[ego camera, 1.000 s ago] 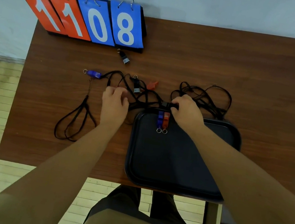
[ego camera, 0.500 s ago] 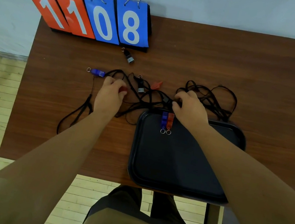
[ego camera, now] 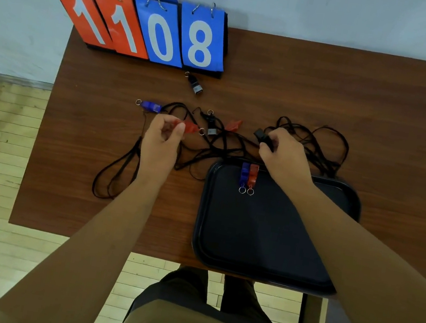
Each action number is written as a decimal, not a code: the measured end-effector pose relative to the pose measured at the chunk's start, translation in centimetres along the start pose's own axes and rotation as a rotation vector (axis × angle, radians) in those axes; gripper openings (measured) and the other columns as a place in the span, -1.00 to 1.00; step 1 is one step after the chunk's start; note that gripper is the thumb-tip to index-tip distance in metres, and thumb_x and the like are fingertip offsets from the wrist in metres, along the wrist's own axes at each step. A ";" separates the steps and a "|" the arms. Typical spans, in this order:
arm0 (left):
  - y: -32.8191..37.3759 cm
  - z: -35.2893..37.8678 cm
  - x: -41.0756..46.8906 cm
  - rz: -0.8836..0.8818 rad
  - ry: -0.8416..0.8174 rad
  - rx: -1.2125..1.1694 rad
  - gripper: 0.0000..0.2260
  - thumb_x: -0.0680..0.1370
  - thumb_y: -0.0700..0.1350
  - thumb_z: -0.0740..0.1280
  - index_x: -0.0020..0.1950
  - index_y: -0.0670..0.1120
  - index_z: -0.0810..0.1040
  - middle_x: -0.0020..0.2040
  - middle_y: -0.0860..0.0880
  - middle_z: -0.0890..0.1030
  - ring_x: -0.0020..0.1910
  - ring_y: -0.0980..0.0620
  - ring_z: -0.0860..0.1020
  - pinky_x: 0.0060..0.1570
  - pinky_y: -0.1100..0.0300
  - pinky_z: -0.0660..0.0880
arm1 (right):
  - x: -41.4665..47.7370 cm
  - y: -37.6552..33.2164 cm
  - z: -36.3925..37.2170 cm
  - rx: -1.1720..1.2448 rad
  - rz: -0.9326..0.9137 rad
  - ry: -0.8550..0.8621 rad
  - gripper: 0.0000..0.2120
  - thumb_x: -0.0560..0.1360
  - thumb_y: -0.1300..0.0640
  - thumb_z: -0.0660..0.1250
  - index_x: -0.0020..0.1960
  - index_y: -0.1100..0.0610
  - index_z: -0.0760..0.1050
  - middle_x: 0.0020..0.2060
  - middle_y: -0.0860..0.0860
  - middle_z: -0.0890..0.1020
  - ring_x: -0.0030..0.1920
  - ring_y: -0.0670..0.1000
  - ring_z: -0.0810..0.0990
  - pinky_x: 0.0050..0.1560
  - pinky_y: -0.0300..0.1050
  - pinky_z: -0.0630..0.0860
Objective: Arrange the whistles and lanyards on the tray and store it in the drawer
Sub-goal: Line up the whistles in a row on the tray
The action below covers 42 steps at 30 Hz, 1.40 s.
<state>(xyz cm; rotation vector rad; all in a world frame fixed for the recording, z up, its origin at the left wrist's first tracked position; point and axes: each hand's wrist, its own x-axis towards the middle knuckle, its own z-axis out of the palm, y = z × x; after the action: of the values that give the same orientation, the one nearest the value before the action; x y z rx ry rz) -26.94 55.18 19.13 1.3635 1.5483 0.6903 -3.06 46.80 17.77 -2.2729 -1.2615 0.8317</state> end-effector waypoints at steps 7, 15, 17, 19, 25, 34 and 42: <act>1.4 0.2 -1.6 -0.144 -0.030 -0.199 -0.88 0.67 -0.07 0.21 0.16 -0.05 0.44 0.05 0.05 0.71 0.02 0.15 0.67 0.07 0.13 0.59 | -3.5 1.1 -1.3 0.446 0.200 0.124 -0.89 0.59 0.02 0.34 0.10 0.00 0.53 -0.05 -0.04 0.68 0.01 -0.05 0.66 0.13 -0.07 0.58; 0.8 3.0 -4.3 -0.175 -0.320 -0.076 -0.80 0.65 0.09 0.24 0.10 0.02 0.57 -0.16 0.04 0.61 -0.23 0.15 0.58 -0.12 0.19 0.53 | -8.9 4.3 -0.3 0.378 0.380 0.160 -0.86 0.57 0.06 0.40 0.11 0.05 0.55 -0.04 -0.03 0.64 -0.01 -0.05 0.62 0.00 -0.17 0.51; -0.2 4.1 -4.7 -0.195 -0.377 -0.010 -0.79 0.65 0.09 0.24 0.12 0.03 0.58 -0.13 0.05 0.62 -0.24 0.16 0.56 -0.13 0.19 0.51 | -9.2 4.8 0.3 0.350 0.420 0.166 -0.88 0.56 0.07 0.41 0.07 0.04 0.53 -0.05 -0.02 0.63 -0.01 -0.03 0.61 -0.02 -0.15 0.51; -1.2 5.0 -5.0 -0.204 -0.400 0.064 -0.78 0.67 0.03 0.22 0.21 0.00 0.57 -0.08 0.03 0.63 -0.22 0.16 0.57 -0.12 0.21 0.51 | -9.1 5.0 1.0 0.324 0.431 0.134 -0.88 0.56 0.05 0.41 0.03 0.04 0.51 -0.08 -0.02 0.63 -0.04 -0.02 0.62 -0.04 -0.11 0.56; -2.8 6.9 -5.6 -0.258 -0.416 0.037 -0.71 0.66 -0.26 0.21 0.37 -0.07 0.49 0.13 -0.03 0.57 -0.12 0.12 0.59 -0.04 0.24 0.57 | -7.8 5.0 3.2 0.192 0.393 0.094 -0.77 0.56 0.02 0.41 0.11 0.13 0.53 0.03 0.04 0.59 0.01 0.03 0.59 0.03 0.02 0.60; -3.0 7.3 -6.0 -0.273 -0.337 -0.013 -0.79 0.65 -0.15 0.27 0.29 -0.09 0.50 0.11 -0.06 0.63 -0.16 0.08 0.69 -0.17 0.25 0.60 | -6.9 4.7 4.4 0.143 0.360 0.099 -0.64 0.56 -0.07 0.39 0.21 0.16 0.52 0.05 0.06 0.58 0.03 0.05 0.58 0.03 0.09 0.60; -2.5 6.9 -6.3 -0.557 -0.370 -0.577 -0.78 0.67 -0.21 0.21 0.22 -0.06 0.60 0.07 -0.07 0.64 -0.19 0.06 0.60 -0.07 0.16 0.52 | -7.2 5.2 3.9 0.173 0.318 0.093 -0.70 0.60 -0.01 0.34 0.23 0.15 0.53 0.06 0.06 0.58 -0.02 0.01 0.59 0.02 0.00 0.60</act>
<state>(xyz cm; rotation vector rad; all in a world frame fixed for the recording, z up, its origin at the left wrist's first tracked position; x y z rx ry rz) -22.13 47.43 15.84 0.5493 1.2131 0.4470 -5.46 38.21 13.88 -2.3718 -0.7658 0.8919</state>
